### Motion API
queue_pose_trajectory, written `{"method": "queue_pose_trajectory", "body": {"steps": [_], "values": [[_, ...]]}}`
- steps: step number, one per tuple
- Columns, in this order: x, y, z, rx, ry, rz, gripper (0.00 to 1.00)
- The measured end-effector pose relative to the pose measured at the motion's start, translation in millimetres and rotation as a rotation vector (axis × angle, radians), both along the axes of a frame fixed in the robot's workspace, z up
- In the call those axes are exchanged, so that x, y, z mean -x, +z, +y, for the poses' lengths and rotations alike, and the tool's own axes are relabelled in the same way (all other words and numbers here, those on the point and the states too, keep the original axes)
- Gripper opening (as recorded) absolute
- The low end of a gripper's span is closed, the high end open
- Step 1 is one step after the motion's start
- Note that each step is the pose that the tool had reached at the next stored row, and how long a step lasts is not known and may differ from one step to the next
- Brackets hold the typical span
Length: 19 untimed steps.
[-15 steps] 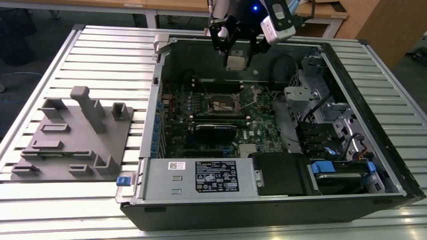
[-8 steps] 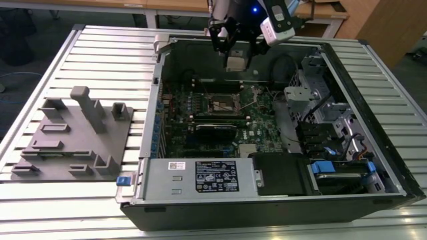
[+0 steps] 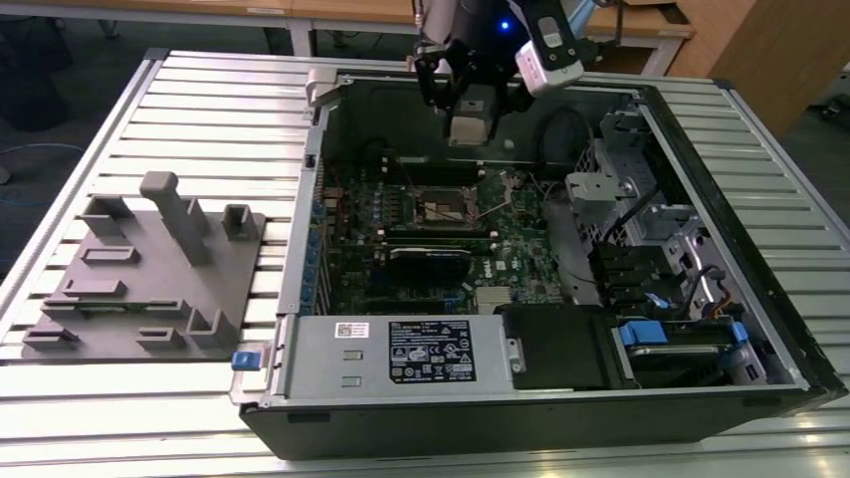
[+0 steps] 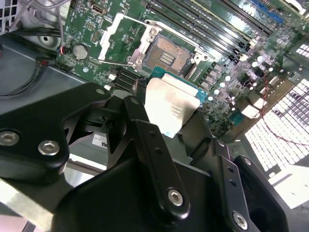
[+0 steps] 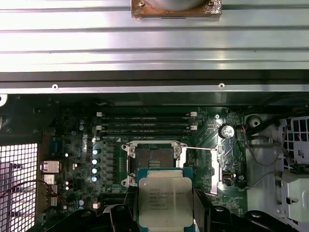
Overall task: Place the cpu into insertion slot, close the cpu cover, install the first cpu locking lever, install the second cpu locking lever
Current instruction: 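Place the cpu into insertion slot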
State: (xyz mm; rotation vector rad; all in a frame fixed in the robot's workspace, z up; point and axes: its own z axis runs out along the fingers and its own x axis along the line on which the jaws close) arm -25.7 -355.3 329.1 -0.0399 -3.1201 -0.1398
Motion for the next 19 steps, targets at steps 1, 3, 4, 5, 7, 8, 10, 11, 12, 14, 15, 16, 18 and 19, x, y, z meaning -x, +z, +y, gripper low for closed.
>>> {"method": "queue_pose_trajectory", "body": {"steps": [1, 3, 4, 5, 7, 8, 10, 11, 12, 14, 15, 16, 18, 19], "values": [[0.2, -1.6, 0.0, 0.0001, 0.0, 0.0, 0.54], [0.7, -4.4, 0.0, 0.0, 0.0, 0.0, 0.54], [0.7, -4.9, 0.0, 0.0002, 0.0, 0.0001, 0.54], [0.7, -4.9, 0.0, 0.0003, 0.0, 0.0001, 0.54], [0.7, -4.9, 0.0, 0.0003, 0.0, 0.0001, 0.54], [0.8, -5.0, 0.0, 0.0001, 0.0, 0.0001, 0.54], [0.7, -5.1, 0.0, 0.0001, 0.0, 0.0001, 0.54], [0.7, -5.2, 0.0, 0.0001, 0.0, 0.0, 0.54], [0.7, -5.6, 0.0, -0.0002, 0.0, -0.0001, 0.54], [0.8, -7.5, 0.0, -0.0002, 0.0, 0.0, 0.54], [0.7, -8.6, 0.0, 0.0001, 0.0, 0.0001, 0.54], [0.7, -9.6, 0.0, 0.0, 0.0, 0.0, 0.54], [0.7, -10.3, 0.0, 0.0002, 0.0, 0.0001, 0.54], [0.7, -10.7, 0.0, 0.0001, 0.0, 0.0001, 0.54]]}}
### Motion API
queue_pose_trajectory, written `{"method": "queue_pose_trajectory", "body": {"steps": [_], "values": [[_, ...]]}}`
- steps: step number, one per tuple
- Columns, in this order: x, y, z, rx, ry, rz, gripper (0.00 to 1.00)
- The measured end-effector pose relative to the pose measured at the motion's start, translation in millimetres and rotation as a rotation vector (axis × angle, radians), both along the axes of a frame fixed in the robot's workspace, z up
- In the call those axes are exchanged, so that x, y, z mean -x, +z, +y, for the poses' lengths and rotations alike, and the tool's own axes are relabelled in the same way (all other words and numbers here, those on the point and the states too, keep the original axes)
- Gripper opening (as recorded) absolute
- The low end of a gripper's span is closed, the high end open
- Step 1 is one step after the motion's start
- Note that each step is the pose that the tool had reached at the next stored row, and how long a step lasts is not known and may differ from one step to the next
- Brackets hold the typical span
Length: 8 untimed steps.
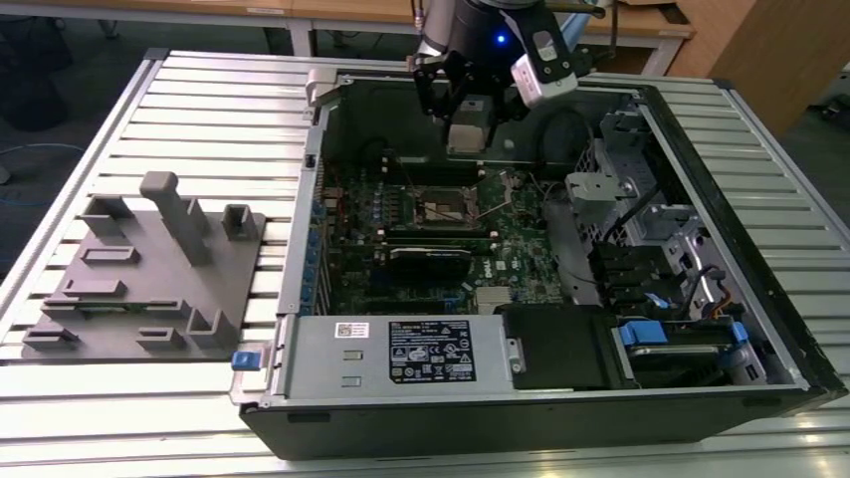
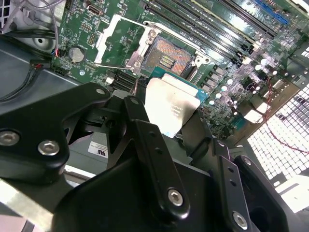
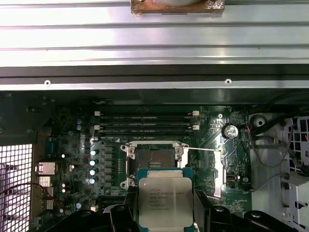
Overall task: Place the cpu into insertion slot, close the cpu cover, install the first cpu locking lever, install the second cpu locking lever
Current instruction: 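Place the cpu into insertion slot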
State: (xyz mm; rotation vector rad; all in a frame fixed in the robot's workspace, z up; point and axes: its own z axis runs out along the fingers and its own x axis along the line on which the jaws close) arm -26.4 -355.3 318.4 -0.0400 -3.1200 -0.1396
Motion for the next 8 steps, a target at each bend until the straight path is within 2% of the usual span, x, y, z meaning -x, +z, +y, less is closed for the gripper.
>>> {"method": "queue_pose_trajectory", "body": {"steps": [8], "values": [[0.0, -1.4, 0.0, 0.0002, 0.0, 0.0001, 0.54]]}}
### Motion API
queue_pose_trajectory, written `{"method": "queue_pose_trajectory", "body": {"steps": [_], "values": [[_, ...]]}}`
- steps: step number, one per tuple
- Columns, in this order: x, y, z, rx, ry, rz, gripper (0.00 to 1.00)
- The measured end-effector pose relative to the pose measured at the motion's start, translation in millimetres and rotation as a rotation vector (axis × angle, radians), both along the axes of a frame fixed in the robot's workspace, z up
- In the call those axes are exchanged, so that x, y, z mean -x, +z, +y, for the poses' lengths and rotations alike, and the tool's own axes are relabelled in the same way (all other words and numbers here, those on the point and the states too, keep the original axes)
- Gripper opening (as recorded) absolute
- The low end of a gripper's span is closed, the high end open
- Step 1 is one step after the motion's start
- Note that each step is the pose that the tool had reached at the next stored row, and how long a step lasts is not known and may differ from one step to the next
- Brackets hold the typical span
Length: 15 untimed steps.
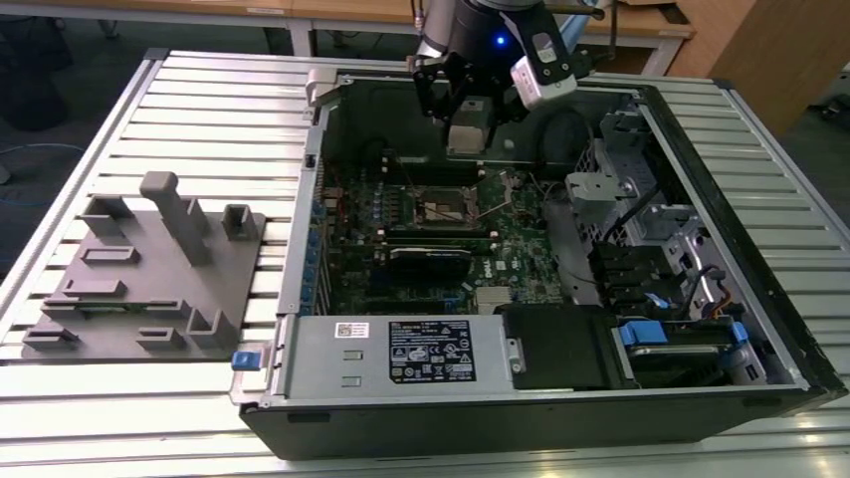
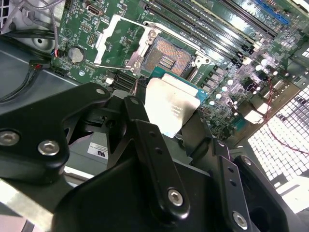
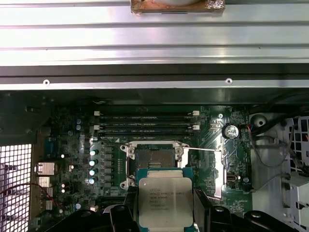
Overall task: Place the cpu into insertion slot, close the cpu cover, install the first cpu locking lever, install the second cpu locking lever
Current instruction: 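Place the cpu into insertion slot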
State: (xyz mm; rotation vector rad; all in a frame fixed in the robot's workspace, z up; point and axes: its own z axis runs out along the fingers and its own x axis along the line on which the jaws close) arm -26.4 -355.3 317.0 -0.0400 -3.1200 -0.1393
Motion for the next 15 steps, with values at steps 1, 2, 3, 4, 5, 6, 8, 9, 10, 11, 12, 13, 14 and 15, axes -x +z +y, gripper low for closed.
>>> {"method": "queue_pose_trajectory", "body": {"steps": [1, 2, 3, 4, 5, 6, 8, 9, 10, 11, 12, 13, 14, 15], "values": [[0.0, -0.2, 0.0, -0.0002, 0.0, -0.0001, 0.54], [0.0, -0.2, 0.0, -0.0002, 0.0, -0.0001, 0.54], [0.0, -0.2, 0.0, -0.0002, 0.0, -0.0001, 0.54], [0.0, -0.2, 0.0, -0.0002, 0.0, -0.0001, 0.54], [0.0, -0.5, 0.0, -0.0004, 0.0, -0.0002, 0.54], [0.0, -1.2, 0.1, -0.0008, 0.0, -0.0004, 0.54], [0.0, -2.1, 0.0, -0.0002, 0.0, -0.0001, 0.54], [0.0, -2.2, 0.0, -0.0001, 0.0, 0.0, 0.54], [0.0, -2.1, 0.0, 0.0, 0.0, 0.0, 0.54], [0.0, -2.3, 0.0, -0.0002, 0.0, -0.0001, 0.54], [0.0, -2.5, 0.0, -0.0003, 0.0, -0.0001, 0.54], [0.0, -2.4, 0.0, -0.0002, 0.0, -0.0001, 0.54], [0.0, -2.5, 0.0, -0.0003, 0.0, -0.0001, 0.54], [0.0, -2.5, 0.0, -0.0002, 0.0, -0.0001, 0.54]]}}
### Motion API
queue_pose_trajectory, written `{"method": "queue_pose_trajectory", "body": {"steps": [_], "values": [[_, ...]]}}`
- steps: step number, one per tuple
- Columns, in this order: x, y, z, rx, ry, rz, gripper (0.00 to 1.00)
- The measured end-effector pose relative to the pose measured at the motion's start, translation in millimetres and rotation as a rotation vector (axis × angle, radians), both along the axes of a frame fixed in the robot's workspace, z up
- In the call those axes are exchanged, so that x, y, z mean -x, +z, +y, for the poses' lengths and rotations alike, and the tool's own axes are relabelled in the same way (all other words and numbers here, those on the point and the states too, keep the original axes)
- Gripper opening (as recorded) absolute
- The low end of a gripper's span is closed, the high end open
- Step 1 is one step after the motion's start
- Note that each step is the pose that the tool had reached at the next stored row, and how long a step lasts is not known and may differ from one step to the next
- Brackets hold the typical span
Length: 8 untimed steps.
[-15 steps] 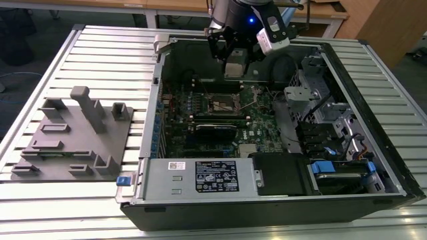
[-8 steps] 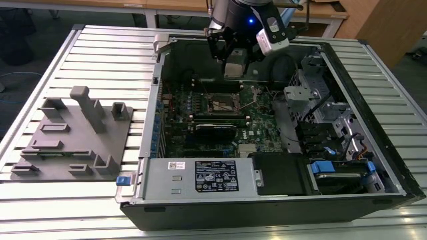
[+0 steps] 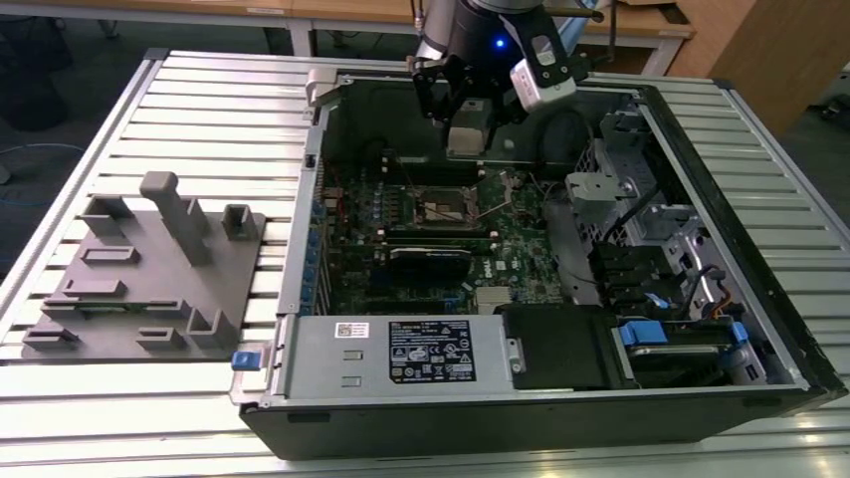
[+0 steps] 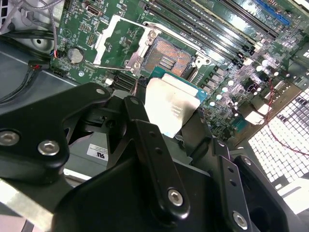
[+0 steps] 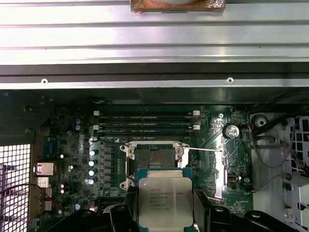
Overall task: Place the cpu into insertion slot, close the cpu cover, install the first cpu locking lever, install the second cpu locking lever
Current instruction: 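Place the cpu into insertion slot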
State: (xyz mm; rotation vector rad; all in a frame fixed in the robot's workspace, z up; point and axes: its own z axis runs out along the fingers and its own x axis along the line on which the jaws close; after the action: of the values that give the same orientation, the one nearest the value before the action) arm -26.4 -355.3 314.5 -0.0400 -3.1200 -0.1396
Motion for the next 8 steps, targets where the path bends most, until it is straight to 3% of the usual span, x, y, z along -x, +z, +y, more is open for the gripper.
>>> {"method": "queue_pose_trajectory", "body": {"steps": [8], "values": [[0.0, -1.7, 0.0, -0.0004, 0.0, -0.0002, 0.54]]}}
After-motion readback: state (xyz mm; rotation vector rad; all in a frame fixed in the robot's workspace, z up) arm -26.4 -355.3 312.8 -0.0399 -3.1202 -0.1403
